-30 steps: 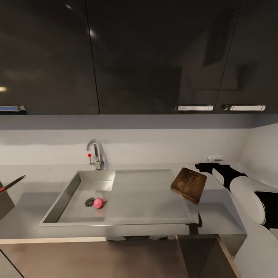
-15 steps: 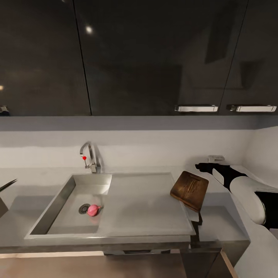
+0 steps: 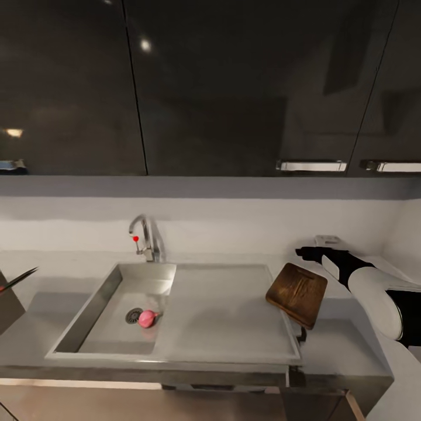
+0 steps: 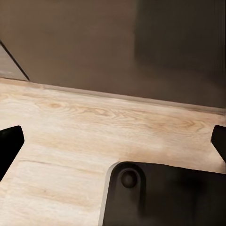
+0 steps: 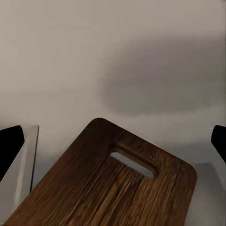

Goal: In the kitchen, take the Vidalia onion out of the sink, dice it on the chopping board with the paring knife, put the diced onion into the bowl on the countertop, then place both the paring knife and the chopping board into the sink.

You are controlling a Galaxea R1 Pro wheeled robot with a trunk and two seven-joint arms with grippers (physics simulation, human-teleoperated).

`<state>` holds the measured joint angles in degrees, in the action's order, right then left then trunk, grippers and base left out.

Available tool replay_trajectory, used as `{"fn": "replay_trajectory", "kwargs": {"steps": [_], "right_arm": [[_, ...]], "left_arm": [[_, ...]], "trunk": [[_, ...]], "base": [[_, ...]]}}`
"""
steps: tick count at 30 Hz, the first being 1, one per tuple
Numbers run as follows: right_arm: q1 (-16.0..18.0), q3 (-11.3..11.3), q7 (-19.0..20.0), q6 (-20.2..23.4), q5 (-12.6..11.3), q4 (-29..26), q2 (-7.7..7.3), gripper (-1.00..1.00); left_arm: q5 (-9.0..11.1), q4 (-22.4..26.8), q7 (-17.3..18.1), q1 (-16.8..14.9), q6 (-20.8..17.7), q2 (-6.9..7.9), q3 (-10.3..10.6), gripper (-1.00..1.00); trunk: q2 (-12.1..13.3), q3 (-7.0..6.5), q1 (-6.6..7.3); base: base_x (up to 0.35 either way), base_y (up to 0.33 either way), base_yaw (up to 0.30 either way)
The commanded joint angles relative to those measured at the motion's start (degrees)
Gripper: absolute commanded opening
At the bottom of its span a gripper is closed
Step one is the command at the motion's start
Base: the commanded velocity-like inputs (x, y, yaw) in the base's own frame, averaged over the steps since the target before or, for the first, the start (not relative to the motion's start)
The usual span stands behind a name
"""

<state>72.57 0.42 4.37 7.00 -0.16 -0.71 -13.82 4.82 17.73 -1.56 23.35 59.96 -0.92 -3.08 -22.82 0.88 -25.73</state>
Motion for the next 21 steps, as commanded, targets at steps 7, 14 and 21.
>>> {"fn": "replay_trajectory", "kwargs": {"steps": [7, 14, 21], "right_arm": [[0.02, 0.02, 0.20, 0.29, -0.01, -0.08, -0.06, 1.00], [0.02, 0.02, 0.20, 0.29, -0.01, -0.08, -0.07, 1.00], [0.02, 0.08, 0.20, 0.28, -0.01, -0.08, -0.04, 1.00]], "left_arm": [[-0.16, 0.19, -0.02, 0.02, 0.04, -0.04, -0.26, 1.00], [-0.16, 0.28, -0.02, 0.02, 0.04, -0.03, -0.26, 1.00], [-0.16, 0.29, 0.01, 0.02, 0.04, -0.04, -0.26, 1.00]], "trunk": [[-0.10, 0.09, -0.05], [-0.10, 0.09, -0.05], [-0.10, 0.09, -0.05]], "base": [[0.172, -0.091, 0.001], [0.031, -0.008, -0.029], [0.126, 0.083, -0.025]]}}
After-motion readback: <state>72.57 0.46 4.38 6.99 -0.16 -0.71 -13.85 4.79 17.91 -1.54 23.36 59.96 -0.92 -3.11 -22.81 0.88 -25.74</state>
